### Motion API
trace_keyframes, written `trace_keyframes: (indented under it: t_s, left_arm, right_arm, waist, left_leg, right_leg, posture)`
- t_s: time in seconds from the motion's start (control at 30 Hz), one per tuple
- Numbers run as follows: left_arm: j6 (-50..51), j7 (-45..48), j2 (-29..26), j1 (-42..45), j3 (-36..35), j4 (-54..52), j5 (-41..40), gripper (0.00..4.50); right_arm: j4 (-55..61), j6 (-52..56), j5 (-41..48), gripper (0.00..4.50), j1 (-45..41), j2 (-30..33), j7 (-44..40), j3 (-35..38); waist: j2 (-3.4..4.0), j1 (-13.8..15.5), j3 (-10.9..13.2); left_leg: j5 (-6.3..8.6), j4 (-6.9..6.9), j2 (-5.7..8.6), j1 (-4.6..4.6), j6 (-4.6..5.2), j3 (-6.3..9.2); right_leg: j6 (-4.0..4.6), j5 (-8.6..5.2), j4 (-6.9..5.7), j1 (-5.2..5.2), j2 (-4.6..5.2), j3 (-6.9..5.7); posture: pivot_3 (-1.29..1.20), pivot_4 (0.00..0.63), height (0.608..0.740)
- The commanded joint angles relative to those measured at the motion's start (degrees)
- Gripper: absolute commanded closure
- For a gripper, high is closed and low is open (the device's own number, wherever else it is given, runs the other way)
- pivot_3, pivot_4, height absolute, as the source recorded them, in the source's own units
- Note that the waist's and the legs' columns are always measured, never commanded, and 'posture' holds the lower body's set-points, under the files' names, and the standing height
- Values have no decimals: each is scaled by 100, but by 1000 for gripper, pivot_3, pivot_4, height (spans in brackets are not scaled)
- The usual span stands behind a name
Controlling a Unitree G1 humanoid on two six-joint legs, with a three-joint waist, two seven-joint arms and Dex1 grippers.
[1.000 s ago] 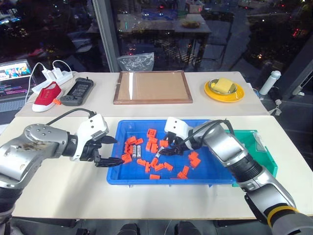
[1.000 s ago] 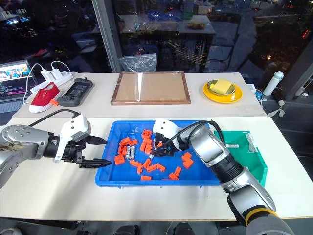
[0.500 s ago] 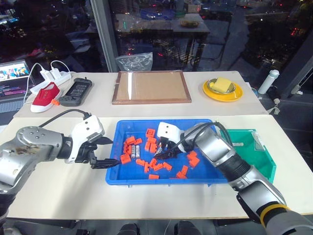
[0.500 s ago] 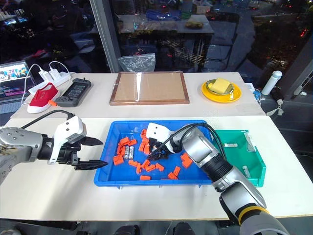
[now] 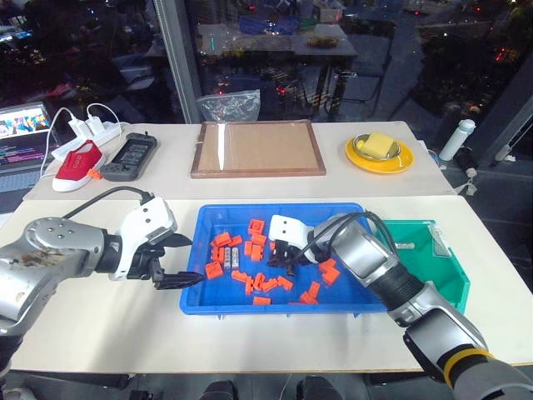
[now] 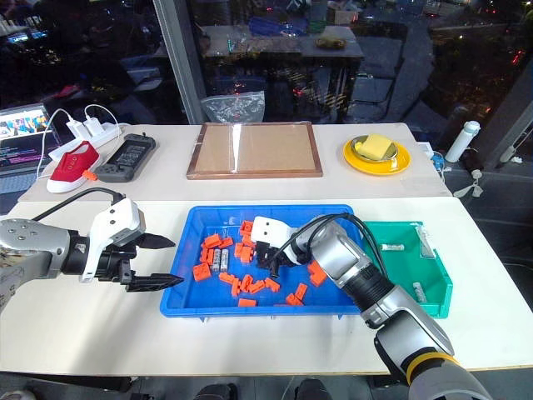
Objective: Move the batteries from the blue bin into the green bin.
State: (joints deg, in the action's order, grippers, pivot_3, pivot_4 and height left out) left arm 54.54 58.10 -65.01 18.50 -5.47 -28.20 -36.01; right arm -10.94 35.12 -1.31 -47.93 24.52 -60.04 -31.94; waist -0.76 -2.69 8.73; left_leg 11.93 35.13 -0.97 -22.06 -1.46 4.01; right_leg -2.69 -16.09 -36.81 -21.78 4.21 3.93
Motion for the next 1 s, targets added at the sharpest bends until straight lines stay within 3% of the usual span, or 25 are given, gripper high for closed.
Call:
trace_keyframes:
  t_s: [0.03, 0.13, 0.3, 0.43, 0.8, 0.9, 1.0]
  left_arm:
    - [-35, -11, -86, 78, -98, -72, -3, 0]
    - [-57, -5, -85, 95, -68, -48, 19, 0]
    - [-70, 5, -81, 103, -45, -35, 30, 0]
    - [-92, 16, -83, 115, -4, -17, 60, 0]
    - [-139, 26, -95, 173, 77, 18, 98, 0]
    - [-111, 36, -109, 167, 65, -4, 76, 0]
    - [-125, 60, -116, 189, 67, 10, 67, 0]
  right_arm:
    - [316, 324, 312, 3478, -39, 110, -212, 441]
    - [496, 476, 427, 2693, -70, 132, -188, 637]
    - [670, 653, 416, 931, -49, 301, -148, 798]
    - [766, 656, 370, 931, 63, 579, -217, 698]
    - [651, 508, 189, 931, 305, 611, -208, 411]
    - [543, 306, 29, 1579, 332, 606, -124, 293]
    - [525, 101, -62, 2650, 346, 661, -156, 258]
  waist:
    - [0, 4, 0]
    - [0, -2, 0]
    - [0, -3, 0]
    - [0, 8, 0]
    - [-1, -5, 0]
    - [0, -1, 0]
    - [-1, -1, 0]
  left_leg:
    - [0, 0, 0, -1, 0, 0]
    - [0, 0, 0, -2, 0, 0]
    - [0, -1, 0, -2, 0, 0]
    - [0, 0, 1, -9, 0, 0]
    - [0, 0, 0, -11, 0, -1]
    - [0, 1, 1, -13, 0, -1]
    - [0, 2, 0, -11, 0, -2]
  right_leg:
    - [0, 0, 0, 0, 0, 0]
    - [0, 0, 0, -1, 0, 0]
    - [0, 0, -3, -8, -1, 0]
    - [0, 0, -2, -13, 2, 0]
    - [0, 0, -5, -19, 0, 1]
    - [0, 0, -4, -19, 1, 1]
    - [0, 0, -5, -19, 0, 1]
  posture:
    - [0, 150, 740]
    - [0, 150, 740]
    - [0, 150, 740]
    - [0, 150, 740]
    - [0, 150, 740]
    - [0, 150, 740]
    - [0, 150, 740]
